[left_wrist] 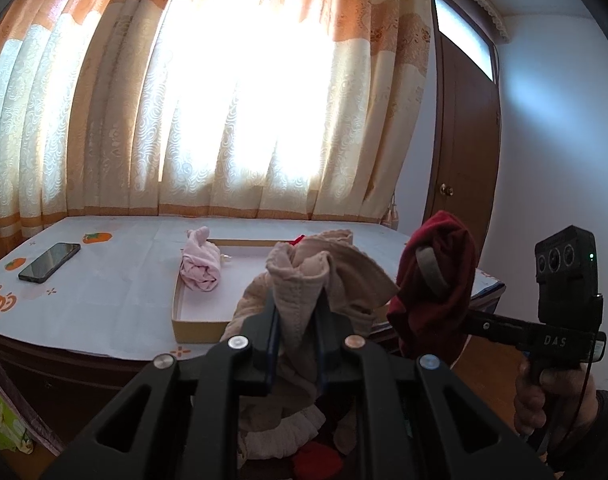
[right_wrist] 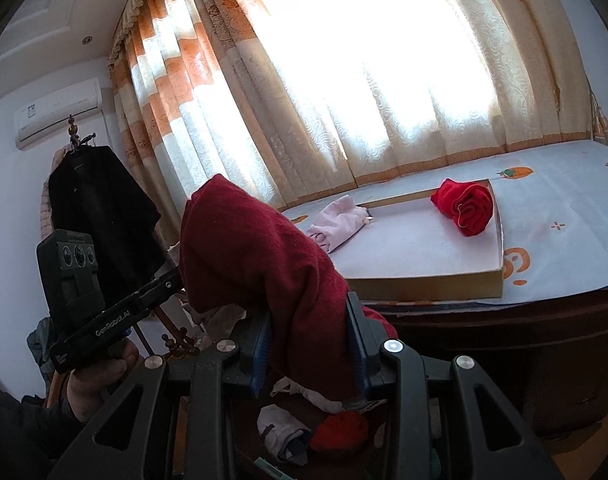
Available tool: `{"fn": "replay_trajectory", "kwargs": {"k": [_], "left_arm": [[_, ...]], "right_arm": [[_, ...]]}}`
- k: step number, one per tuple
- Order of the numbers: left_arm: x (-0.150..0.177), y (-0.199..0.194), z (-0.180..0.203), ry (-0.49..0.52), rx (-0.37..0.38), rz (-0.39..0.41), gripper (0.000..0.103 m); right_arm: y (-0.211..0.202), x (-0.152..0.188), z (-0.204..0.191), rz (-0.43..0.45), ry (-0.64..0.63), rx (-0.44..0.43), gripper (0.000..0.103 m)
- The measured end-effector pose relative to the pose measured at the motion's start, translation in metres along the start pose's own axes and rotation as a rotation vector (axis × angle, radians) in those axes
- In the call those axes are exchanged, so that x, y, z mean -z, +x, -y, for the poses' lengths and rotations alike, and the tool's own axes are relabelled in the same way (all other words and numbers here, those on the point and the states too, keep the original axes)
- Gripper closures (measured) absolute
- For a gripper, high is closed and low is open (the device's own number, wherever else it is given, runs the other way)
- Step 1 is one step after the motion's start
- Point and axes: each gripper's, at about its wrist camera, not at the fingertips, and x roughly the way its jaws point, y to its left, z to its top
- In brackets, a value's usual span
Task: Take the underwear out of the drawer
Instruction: 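Carry the beige garment over the tray with the left tool while the right tool carries the dark red garment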
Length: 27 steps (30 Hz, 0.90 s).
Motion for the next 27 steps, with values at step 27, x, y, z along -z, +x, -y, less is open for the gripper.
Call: {"fn": "replay_trajectory", "kwargs": {"k": [27], "left_arm": [[-0.033, 0.05, -0.019, -0.022, -0.007, -0.027, 0.09]], "right_arm": [[0.029, -0.057, 0.036, -0.039, 0.043, 0.052, 0.067]]}}
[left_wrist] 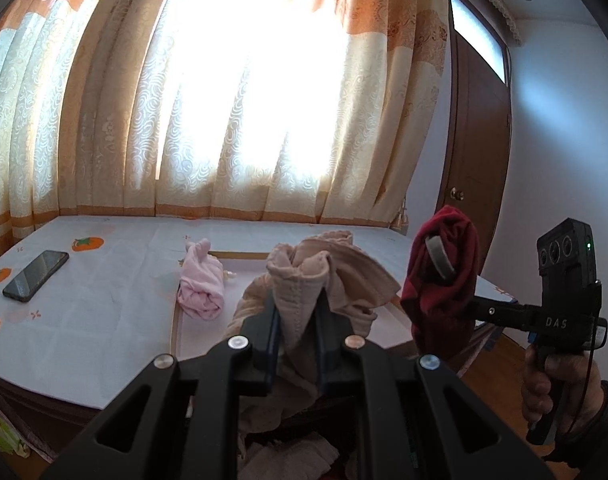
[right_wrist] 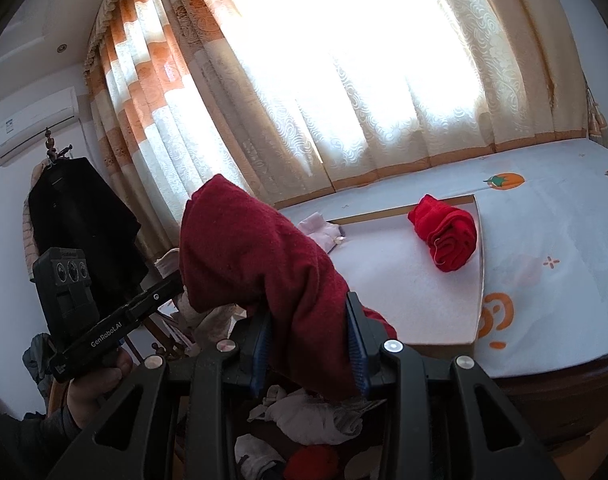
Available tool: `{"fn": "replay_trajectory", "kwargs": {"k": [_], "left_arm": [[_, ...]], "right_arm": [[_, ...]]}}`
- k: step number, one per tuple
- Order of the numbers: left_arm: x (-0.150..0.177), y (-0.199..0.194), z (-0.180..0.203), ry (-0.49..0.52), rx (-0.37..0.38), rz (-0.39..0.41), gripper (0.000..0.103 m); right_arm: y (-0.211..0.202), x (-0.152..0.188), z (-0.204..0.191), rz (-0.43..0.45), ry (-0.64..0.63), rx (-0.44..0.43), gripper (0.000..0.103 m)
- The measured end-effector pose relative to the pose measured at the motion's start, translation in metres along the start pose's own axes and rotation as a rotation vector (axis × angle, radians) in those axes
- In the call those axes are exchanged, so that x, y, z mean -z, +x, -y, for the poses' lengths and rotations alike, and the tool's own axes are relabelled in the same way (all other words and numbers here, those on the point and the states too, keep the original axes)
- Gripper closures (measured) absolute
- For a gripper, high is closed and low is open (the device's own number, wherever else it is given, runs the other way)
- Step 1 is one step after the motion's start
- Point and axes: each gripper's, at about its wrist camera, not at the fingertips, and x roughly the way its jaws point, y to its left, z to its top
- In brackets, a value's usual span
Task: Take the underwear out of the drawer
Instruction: 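Carry the beige garment over the tray with the left tool while the right tool carries the dark red garment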
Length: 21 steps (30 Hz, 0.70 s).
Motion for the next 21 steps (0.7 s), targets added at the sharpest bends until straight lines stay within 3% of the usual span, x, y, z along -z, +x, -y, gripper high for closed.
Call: {"fn": "replay_trajectory", "kwargs": {"k": [21], "left_arm": [[-0.037, 0.066, -0.014, -0.015, -0.022, -0.074, 0.09]], "right_arm": [[0.062, -0.061, 0.024, -0.116, -0.026, 0.116, 0.067]]}}
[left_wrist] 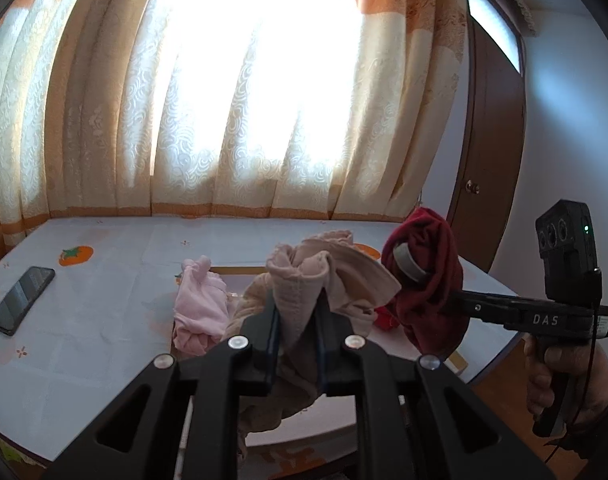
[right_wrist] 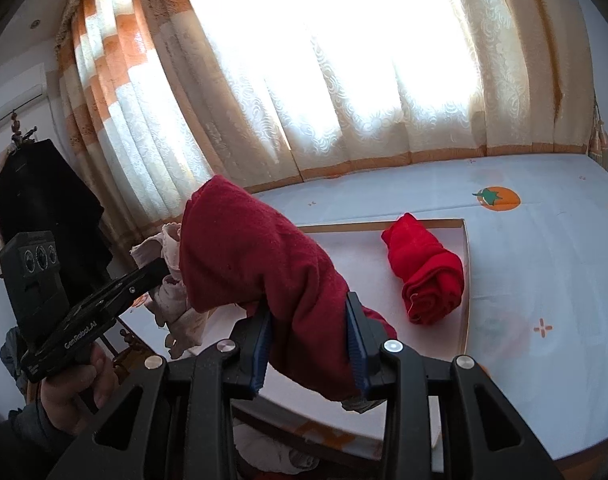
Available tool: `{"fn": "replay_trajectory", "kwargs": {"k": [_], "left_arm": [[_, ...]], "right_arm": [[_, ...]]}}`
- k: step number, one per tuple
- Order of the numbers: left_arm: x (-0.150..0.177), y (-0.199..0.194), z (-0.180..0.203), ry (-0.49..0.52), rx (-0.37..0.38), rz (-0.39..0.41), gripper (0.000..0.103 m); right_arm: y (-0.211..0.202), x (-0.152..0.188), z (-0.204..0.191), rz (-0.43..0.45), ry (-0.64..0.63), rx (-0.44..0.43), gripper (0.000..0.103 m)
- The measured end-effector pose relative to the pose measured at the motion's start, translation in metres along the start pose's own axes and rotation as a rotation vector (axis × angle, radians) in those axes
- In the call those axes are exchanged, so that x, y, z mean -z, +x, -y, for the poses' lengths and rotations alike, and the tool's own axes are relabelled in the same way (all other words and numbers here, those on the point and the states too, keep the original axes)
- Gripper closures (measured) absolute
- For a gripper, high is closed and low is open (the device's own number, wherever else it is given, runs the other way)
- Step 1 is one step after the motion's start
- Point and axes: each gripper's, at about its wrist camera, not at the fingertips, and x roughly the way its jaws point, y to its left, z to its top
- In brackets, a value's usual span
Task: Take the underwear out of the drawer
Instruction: 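Carry the beige garment over the tray with the left tool while the right tool carries the dark red garment, then open both tools to drop the garments into the tray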
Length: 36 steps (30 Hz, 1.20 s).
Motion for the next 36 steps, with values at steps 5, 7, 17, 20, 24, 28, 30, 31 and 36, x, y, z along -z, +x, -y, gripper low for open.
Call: {"fn": "replay_trajectory", "kwargs": {"k": [5, 7, 17, 20, 24, 28, 30, 31, 36], "left_arm": [[-0.008, 0.017, -0.009, -0.055, 0.001, -0.033, 0.09], [-0.01, 0.023, -0.013, -0.074, 0.0, -0.045, 0.09], [-0.026, 0.057, -0.021, -0.142, -0.013, -0.073, 0.09], [-0.03, 0.071, -0.026, -0.17, -0.019, -0.079, 0.09], [-0.029, 0.09, -0.035, -0.207, -0.031, -0.107, 0.09], [-0.029, 0.103, -0.041, -0.225, -0.037, -0.124, 0.09], [-0.029, 0.109, -0.043, -0.24, -0.034, -0.135, 0.09], [-0.029, 0.112, -0.046, -0.255, -0.032, -0.141, 0.09], [-0.034, 0.128, -0.052, -0.294, -0.048, -0.154, 0.091]], "right_arm": [[0.019, -0.014, 0.011, -0.03, 0.024, 0.015, 0.067], [0.026, -0.017, 0.013, -0.039, 0.03, 0.019, 0.067], [0.06, -0.035, 0.024, -0.098, 0.07, 0.037, 0.067], [0.072, -0.041, 0.03, -0.114, 0.103, 0.041, 0.067], [0.084, -0.047, 0.031, -0.129, 0.106, 0.06, 0.067], [0.094, -0.051, 0.031, -0.141, 0.094, 0.081, 0.067], [0.099, -0.052, 0.033, -0.147, 0.09, 0.092, 0.067], [0.101, -0.053, 0.034, -0.149, 0.089, 0.097, 0.067], [0.115, -0.056, 0.038, -0.159, 0.104, 0.122, 0.067]]}}
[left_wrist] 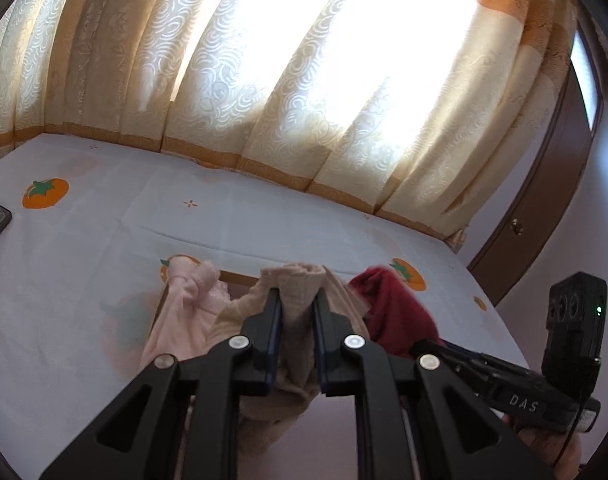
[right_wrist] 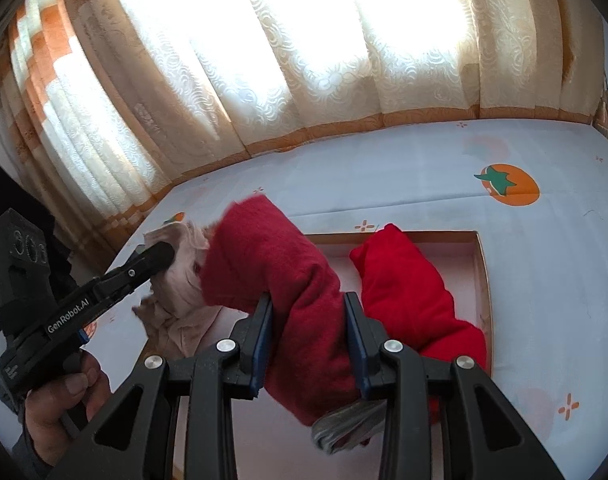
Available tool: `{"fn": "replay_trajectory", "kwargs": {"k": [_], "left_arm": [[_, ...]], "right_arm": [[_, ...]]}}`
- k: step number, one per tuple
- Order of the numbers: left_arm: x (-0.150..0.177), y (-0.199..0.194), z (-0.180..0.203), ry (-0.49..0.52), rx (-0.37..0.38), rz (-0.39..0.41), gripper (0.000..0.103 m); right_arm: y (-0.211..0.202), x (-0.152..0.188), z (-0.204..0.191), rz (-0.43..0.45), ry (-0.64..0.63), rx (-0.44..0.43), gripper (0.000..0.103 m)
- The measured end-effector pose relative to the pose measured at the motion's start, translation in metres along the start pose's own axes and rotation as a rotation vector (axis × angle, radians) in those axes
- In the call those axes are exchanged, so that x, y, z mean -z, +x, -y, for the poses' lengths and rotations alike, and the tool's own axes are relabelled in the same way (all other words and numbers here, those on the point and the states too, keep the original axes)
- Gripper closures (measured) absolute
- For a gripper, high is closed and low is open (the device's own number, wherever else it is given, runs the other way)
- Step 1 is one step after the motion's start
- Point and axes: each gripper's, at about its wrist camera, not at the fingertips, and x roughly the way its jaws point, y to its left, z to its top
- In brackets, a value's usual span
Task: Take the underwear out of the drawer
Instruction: 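Open both tools to drop the garments into the tray, then lower both tools back toward the clothes in the open drawer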
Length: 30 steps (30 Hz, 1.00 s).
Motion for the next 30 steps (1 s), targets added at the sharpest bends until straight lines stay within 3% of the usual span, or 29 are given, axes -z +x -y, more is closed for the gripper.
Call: {"fn": "replay_trajectory", "kwargs": {"k": [6, 8, 10, 12, 23, 30], "left_arm": [[0.002, 0.007, 0.002, 0.026, -0.006, -0.018, 0.087], [0.004, 0.005, 0.002, 0.038, -0.015, -0.01, 0.076], [0.007, 0.001, 0.001, 0.037, -0.017, -0.003, 0.057], [0.009, -0.005, 0.002, 0.045, -0.016, 0.01, 0.052], [0.03, -0.038, 0.013, 0.126, -0.003, 0.031, 0.044], [0.049, -0.064, 0.019, 0.173, 0.028, 0.029, 0.044]], "right_arm": [[0.012, 0.0, 0.001, -0.031, 0.004, 0.004, 0.064], [0.011, 0.004, 0.004, -0.04, 0.005, 0.021, 0.04], [0.006, 0.008, 0.009, -0.025, 0.01, 0.027, 0.038], [-0.001, 0.012, 0.011, -0.021, 0.001, 0.024, 0.038], [-0.045, 0.044, -0.001, 0.011, -0.027, -0.041, 0.032], [-0.07, 0.079, -0.018, -0.024, -0.081, -0.09, 0.031]]}}
